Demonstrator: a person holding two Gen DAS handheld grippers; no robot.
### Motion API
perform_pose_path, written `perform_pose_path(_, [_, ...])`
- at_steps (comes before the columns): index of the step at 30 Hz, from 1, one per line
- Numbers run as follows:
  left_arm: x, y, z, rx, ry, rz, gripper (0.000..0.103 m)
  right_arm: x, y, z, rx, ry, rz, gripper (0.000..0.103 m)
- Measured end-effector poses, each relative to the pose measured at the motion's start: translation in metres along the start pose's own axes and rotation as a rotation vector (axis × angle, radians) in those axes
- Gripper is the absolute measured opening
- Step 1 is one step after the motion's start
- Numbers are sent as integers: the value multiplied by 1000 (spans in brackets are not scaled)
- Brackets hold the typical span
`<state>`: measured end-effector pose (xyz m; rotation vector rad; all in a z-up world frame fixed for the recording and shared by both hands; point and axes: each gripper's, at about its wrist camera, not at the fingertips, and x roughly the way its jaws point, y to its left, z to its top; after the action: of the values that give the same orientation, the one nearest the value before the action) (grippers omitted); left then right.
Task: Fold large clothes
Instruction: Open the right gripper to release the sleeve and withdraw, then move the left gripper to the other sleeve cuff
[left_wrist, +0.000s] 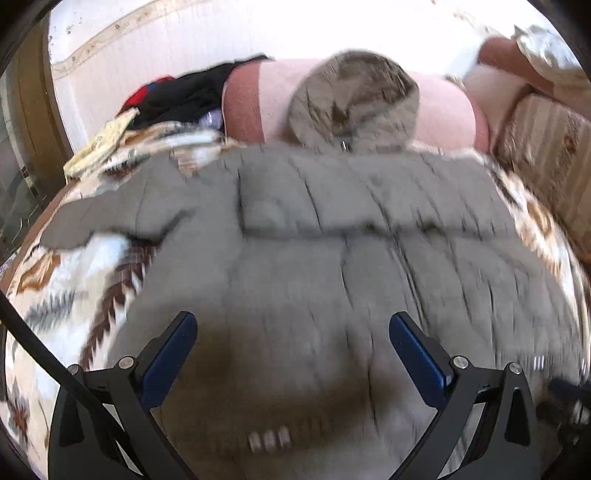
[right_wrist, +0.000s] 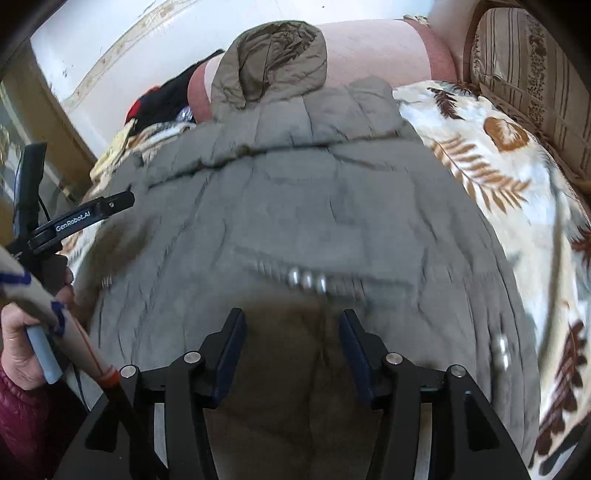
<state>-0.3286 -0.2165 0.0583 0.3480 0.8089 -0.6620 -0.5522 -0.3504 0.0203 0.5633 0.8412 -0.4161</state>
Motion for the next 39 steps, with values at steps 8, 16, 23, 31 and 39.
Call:
perform_pose_path(8, [-7,-16,-58,77,76,18,103,-19,3,-20,-14,-43,16,61])
perform_pose_path(16, [-70,-4,-82,68,-173,56,103,-49,10,-38,-30,-113,14,61])
perform_pose_path(23, [-81,7,-104,65,-157,70,103,-44,33,-54,-87,-92,18,62])
perform_pose_path(31, [-83,35,-104,-31,-145,58,103,-40,58,-55,-171,-83,6,62])
perform_pose_path(39, [-74,35,-104,-37,-118,39,103,-39,63,-23,-175,-126,-5,65])
